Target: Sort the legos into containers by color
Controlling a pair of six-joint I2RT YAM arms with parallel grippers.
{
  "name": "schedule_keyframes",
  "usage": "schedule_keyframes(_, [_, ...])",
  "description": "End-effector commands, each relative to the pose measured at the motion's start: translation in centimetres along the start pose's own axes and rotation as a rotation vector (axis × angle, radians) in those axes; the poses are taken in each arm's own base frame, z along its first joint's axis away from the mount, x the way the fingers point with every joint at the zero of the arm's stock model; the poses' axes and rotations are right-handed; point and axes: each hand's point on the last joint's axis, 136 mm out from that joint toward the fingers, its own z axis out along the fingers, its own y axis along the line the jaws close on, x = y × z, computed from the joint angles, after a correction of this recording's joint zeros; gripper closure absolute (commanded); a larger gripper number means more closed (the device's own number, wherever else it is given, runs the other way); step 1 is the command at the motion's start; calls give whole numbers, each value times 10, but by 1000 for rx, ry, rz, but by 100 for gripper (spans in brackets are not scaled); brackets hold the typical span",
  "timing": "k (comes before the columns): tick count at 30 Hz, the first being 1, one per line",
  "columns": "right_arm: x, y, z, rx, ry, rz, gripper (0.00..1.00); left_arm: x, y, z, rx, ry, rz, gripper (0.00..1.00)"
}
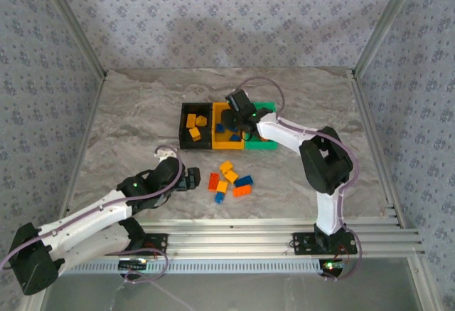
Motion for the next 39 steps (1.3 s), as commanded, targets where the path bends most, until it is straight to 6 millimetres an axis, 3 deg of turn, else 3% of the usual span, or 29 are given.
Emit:
schedule_keyframes(1, [-20, 11, -13, -36, -35, 19, 35, -5, -8, 0, 33, -8, 42, 0])
schedule_keyframes(6, [-31, 15, -48, -84, -94, 39, 29, -1, -30, 9, 94, 54, 89, 5])
schedule_keyframes(10, [-17, 3, -72, -96, -107, 73, 28, 12, -60, 19, 163, 144, 143, 15])
schedule_keyframes(18, [33, -38, -101, -62, -82, 118, 27, 64, -104, 25, 167, 298, 372, 21])
schedule_keyframes(22, [41, -52, -116, -59, -102, 144, 26, 87, -101, 29, 101, 343, 459, 23])
schedule_keyframes(26, [43, -65, -130, -51, -130, 164, 26, 102, -99, 39, 72, 379, 472, 33])
schedule_keyframes(36, [36, -85, -156, -46, -203, 199, 25, 108, -101, 48, 47, 392, 482, 57])
schedule_keyframes(39, [36, -88, -157, -43, -206, 205, 25, 109, -101, 46, 53, 391, 477, 61])
